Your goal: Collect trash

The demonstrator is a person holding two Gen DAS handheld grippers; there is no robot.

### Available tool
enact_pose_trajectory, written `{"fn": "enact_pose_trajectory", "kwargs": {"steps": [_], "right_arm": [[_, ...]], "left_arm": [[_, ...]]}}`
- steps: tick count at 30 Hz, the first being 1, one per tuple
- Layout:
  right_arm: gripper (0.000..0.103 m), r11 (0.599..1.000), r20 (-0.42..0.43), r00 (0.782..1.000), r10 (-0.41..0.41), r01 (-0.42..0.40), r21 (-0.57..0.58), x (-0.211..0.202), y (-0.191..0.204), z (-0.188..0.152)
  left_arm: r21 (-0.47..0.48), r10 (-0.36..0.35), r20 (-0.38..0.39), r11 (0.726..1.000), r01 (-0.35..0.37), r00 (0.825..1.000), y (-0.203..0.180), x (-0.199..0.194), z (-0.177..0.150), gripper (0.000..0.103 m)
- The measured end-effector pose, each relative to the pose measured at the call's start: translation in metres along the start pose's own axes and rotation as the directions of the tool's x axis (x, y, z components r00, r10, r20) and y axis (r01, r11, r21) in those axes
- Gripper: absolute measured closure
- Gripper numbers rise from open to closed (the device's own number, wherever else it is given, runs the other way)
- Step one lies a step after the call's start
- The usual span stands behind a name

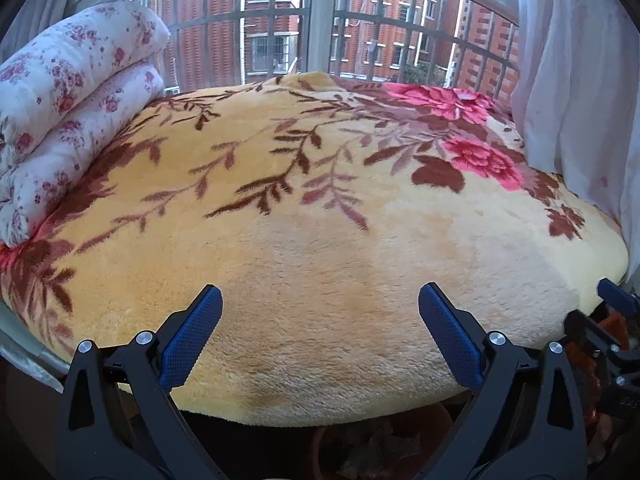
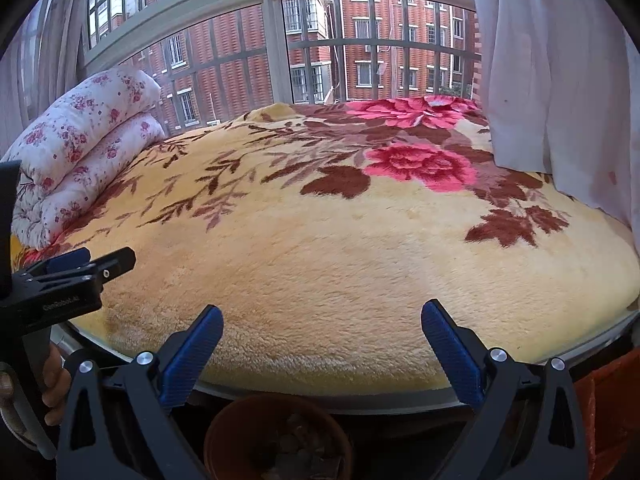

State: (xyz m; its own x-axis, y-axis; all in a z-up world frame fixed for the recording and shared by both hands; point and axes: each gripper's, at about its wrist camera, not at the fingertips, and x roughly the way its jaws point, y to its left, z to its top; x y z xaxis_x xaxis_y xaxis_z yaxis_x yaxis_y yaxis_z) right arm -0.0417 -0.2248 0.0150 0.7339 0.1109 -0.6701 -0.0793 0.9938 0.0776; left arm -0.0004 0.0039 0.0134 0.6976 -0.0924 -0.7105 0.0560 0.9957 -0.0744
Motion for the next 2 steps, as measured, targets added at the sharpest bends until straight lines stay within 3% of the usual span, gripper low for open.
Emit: {"fn": "enact_pose_trajectory", "kwargs": {"steps": [2], "right_arm": [[0.005,1.0,0.0,1.0,-0.001,0.001,0.0,-0.0002,-0.0001,0.0001]], "left_arm": [[-0.005,0.002,-0.005,1.0,-0.003,1.0,0.0023,0.0016,-0.0014,0.007]]}}
